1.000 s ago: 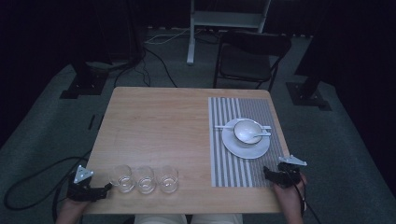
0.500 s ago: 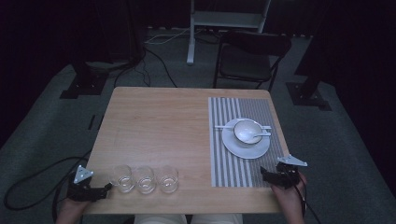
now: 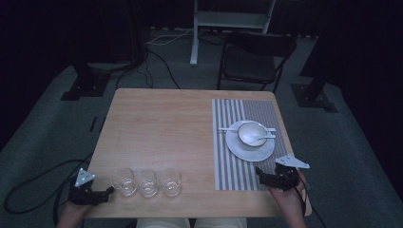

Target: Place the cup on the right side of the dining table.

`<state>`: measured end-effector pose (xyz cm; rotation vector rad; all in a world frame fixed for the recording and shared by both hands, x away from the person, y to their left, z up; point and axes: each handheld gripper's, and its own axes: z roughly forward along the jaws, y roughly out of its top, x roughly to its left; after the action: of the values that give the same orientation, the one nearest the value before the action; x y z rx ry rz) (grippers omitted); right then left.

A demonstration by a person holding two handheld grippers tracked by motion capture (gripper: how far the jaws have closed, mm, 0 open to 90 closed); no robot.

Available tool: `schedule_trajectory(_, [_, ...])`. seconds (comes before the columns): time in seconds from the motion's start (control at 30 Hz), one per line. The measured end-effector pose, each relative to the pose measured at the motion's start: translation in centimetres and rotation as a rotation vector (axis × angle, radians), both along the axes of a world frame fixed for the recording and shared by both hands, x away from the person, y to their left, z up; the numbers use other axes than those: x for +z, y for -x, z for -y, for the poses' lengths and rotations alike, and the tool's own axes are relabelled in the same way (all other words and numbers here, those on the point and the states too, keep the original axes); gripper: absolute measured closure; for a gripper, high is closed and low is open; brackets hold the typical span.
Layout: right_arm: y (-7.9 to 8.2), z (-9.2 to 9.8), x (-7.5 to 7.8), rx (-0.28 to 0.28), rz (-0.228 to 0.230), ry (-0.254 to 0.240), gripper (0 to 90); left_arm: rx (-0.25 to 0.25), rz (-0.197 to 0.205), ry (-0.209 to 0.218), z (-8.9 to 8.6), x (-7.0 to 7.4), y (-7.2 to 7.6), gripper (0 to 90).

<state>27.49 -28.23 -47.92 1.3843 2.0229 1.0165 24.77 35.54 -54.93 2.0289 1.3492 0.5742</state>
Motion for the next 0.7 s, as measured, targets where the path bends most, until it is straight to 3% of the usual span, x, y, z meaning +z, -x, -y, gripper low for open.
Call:
schedule_trajectory(0.33, [0.2, -3.2, 1.9, 0.125, 0.043, -0.051, 13.0, -0.001, 0.0, 0.0, 0.0, 0.0, 0.0, 0.8])
schedule_trajectory(0.5, [0.0, -4.2, 2.2, 0.158, 0.044, -0.052, 13.0, -0.001, 0.0, 0.0, 0.0, 0.0, 0.0, 0.8])
schedule_trajectory(0.53, [0.0, -5.3, 2.4, 0.189, 0.047, -0.053, 13.0, -0.001, 0.0, 0.0, 0.0, 0.0, 0.0, 0.8])
schedule_trajectory(0.7, [-0.4, -7.1, 2.4, 0.243, 0.034, -0.058, 13.0, -0.001, 0.0, 0.0, 0.0, 0.0, 0.0, 0.8])
